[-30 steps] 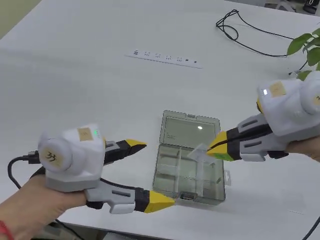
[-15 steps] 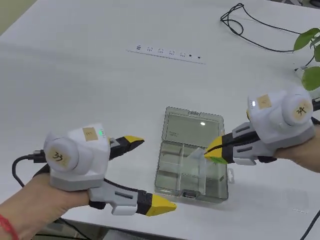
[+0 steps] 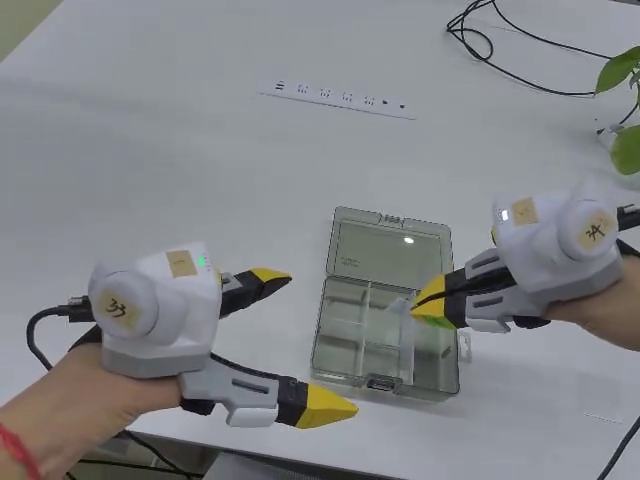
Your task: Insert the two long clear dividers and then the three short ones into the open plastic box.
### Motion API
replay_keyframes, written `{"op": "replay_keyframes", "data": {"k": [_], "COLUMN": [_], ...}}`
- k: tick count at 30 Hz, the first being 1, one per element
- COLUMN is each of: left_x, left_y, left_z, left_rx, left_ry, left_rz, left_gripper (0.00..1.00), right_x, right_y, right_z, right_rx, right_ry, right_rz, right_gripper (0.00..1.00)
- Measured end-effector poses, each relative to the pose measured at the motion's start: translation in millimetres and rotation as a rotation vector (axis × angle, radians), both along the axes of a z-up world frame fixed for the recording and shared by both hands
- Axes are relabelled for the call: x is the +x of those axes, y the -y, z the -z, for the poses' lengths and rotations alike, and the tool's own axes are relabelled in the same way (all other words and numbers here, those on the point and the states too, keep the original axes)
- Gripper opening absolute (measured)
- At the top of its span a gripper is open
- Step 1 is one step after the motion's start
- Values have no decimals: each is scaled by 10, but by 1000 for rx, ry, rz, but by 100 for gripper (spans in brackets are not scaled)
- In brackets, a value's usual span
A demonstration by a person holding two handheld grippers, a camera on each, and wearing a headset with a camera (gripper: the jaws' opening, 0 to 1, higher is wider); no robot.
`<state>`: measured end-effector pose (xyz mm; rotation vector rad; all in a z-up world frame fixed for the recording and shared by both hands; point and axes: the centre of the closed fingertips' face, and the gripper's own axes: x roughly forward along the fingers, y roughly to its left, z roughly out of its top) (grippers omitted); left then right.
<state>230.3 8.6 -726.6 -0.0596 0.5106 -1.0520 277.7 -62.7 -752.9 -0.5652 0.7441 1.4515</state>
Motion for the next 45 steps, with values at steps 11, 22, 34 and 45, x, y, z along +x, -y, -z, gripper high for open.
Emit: {"op": "replay_keyframes", "data": {"k": [11, 22, 34, 45], "left_x": [-8, -28, -48, -56], "left_y": [13, 13, 16, 30], "left_z": [5, 16, 26, 15], "left_rx": [-9, -15, -16, -17], "left_ry": [-7, -13, -20, -21], "left_rz": [0, -1, 0, 3], "left_gripper": [97, 96, 95, 95], "right_x": [6, 14, -18, -52], "right_y": [-24, -51, -90, -101], "right_z": [10, -7, -50, -40], "right_rx": [51, 120, 164, 166], "right_ry": [-12, -14, -25, -7], "right_rz": [12, 23, 60, 38], "right_gripper": [2, 2, 2, 2]}}
